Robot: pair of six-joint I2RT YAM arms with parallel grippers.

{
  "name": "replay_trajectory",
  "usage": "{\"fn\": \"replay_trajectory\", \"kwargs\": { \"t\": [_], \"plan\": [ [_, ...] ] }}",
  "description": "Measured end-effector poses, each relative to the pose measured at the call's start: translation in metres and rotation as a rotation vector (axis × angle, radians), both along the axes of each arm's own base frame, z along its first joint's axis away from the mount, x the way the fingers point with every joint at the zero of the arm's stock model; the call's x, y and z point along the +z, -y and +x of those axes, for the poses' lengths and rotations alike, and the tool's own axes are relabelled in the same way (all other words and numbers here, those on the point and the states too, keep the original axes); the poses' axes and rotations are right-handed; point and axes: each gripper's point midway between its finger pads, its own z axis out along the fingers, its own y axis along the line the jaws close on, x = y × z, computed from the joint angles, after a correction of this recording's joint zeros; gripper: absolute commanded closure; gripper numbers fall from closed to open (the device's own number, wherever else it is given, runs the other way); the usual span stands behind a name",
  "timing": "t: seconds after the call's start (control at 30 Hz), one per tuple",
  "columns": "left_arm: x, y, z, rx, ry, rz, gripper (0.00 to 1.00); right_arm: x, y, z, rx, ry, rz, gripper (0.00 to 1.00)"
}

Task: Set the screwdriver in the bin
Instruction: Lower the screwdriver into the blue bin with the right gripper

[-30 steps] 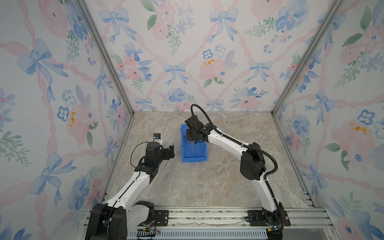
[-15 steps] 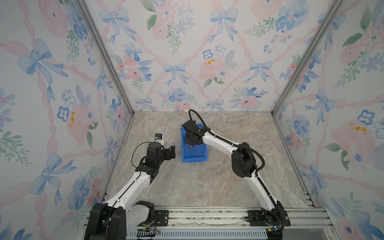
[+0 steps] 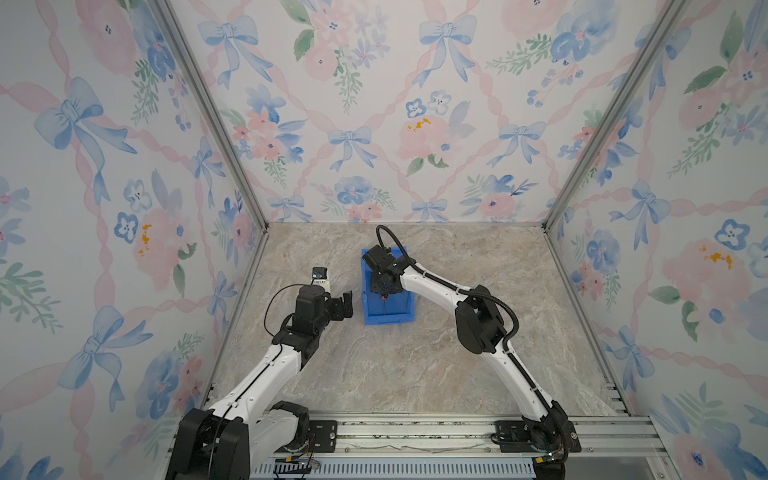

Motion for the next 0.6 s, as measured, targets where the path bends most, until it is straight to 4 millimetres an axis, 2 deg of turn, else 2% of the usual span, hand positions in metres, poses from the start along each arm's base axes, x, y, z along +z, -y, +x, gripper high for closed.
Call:
{"fn": "replay_trajectory", "kwargs": {
  "t": [0.4, 0.6],
  "plan": [
    [0.0002, -0.0019, 0.0004, 0.010, 0.002, 0.005, 0.02, 0.0011, 0.0003, 0.0045, 0.007, 0.032, -0.010, 0.62],
    [0.0028, -0.0030, 0.0002, 0.016, 0.010, 0.006, 0.03, 0.0036, 0.0015, 0.0020, 0.023, 0.045, -0.031, 0.49]
  ]
}}
